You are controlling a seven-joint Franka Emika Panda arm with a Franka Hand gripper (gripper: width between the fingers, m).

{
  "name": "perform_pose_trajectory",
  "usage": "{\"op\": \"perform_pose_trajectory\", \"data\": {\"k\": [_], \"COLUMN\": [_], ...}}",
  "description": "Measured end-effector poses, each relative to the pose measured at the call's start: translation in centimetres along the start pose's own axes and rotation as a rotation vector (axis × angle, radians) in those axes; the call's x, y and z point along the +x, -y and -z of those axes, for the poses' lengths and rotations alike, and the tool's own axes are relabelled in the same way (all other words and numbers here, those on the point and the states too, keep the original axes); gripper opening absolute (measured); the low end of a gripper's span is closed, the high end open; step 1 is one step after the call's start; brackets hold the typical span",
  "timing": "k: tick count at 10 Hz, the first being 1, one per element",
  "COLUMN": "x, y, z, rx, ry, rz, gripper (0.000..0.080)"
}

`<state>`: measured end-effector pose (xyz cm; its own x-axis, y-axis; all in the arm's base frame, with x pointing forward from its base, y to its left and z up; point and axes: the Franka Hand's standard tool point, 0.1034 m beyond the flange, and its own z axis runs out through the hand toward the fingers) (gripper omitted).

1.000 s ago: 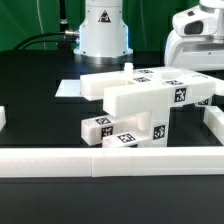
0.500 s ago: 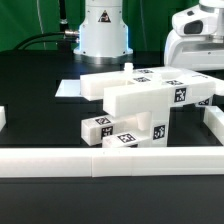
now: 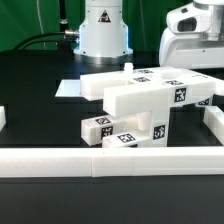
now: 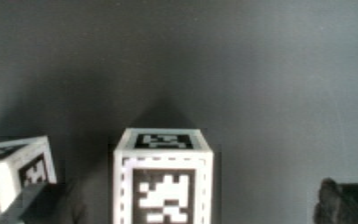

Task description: Assemble chair

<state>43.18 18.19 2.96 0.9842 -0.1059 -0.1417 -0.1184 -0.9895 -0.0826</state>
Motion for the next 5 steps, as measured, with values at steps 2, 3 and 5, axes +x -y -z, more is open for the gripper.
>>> {"op": "perform_pose_trajectory", "data": {"k": [2, 3, 5], "x": [-0.1, -0.1, -0.1], "y": [-0.1, -0.1, -0.4], "z": [-0.8, -0.9, -1.7], "rx": [-0.005, -0.007, -0.012], "ry": [0.002, 0.005, 0.002], "rz": [-0.001, -0.002, -0.004], "gripper": [0.0649, 0.0649, 0.0649]}}
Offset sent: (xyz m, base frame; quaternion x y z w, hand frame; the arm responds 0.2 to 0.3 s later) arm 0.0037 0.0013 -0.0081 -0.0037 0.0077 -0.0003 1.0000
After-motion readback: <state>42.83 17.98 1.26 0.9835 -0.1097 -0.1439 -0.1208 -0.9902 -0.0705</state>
